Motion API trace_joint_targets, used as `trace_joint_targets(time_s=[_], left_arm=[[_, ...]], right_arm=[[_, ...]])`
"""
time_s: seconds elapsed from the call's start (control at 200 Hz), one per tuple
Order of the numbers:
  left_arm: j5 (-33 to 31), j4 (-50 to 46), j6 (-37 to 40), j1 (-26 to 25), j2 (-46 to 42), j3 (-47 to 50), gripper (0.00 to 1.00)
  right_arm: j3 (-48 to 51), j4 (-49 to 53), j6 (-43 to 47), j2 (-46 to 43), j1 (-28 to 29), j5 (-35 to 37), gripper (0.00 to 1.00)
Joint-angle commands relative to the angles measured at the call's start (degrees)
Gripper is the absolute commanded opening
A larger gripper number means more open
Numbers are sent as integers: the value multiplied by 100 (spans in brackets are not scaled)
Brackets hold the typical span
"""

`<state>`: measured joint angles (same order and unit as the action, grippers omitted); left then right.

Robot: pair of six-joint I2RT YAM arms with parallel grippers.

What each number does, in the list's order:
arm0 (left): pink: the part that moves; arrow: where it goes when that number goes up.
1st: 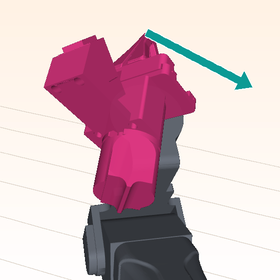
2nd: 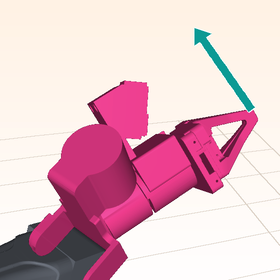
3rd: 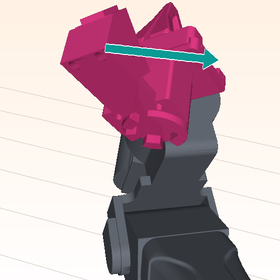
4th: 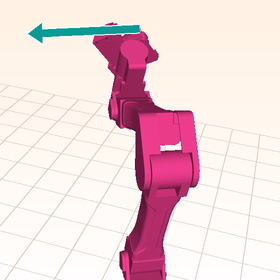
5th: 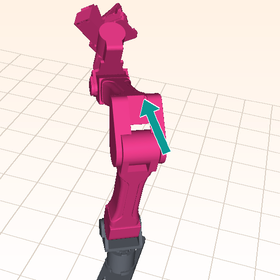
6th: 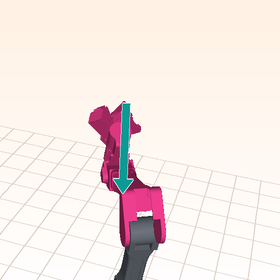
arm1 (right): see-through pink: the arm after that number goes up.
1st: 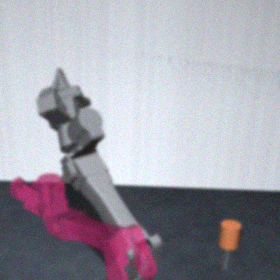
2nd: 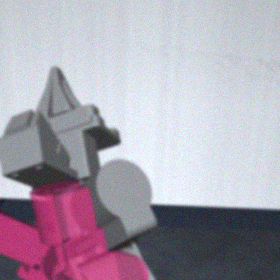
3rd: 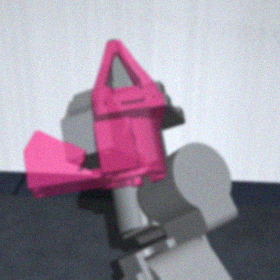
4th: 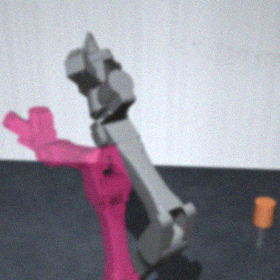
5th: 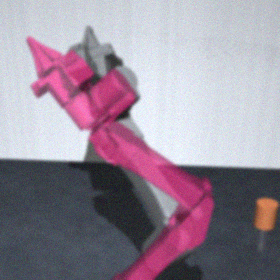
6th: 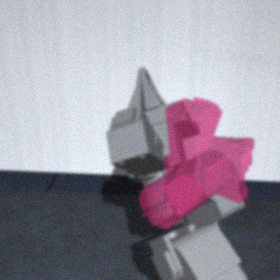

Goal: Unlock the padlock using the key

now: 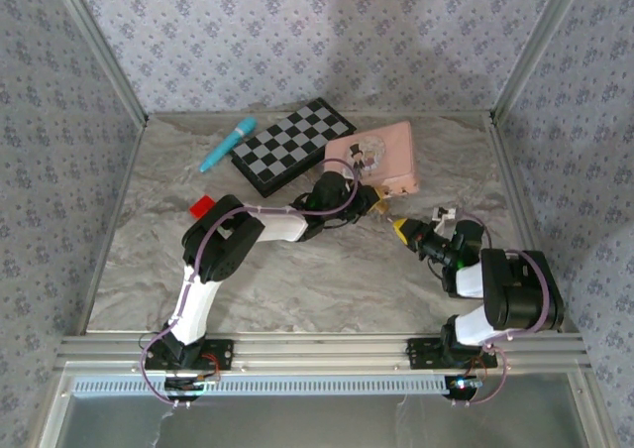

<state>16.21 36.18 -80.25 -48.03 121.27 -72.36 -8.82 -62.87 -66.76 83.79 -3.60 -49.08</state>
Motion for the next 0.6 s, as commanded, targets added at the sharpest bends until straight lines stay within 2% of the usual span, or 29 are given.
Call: trace_joint_targets(time_s=[0.0,0.13,0.305,0.46,0.595], left_arm=[[92,520,-147,-22,-69,-263,0],[230,645,-200,-3,-54,-282,0],[365,815,-250,6,-30,-287,0],[486,934,-324,6,-7,-301,0],[555,1005,-349,5,-25,-292,0]], right_arm=[[40,365,960,-382,84,118,0],[-97,1577,2001,-1157,264,598,0],[-345,3153,2930,-2344,319,956,0],[-404,3779,3239,-3020,259,1022,0],[-567,4272,3248,-3127,182,1094,0]])
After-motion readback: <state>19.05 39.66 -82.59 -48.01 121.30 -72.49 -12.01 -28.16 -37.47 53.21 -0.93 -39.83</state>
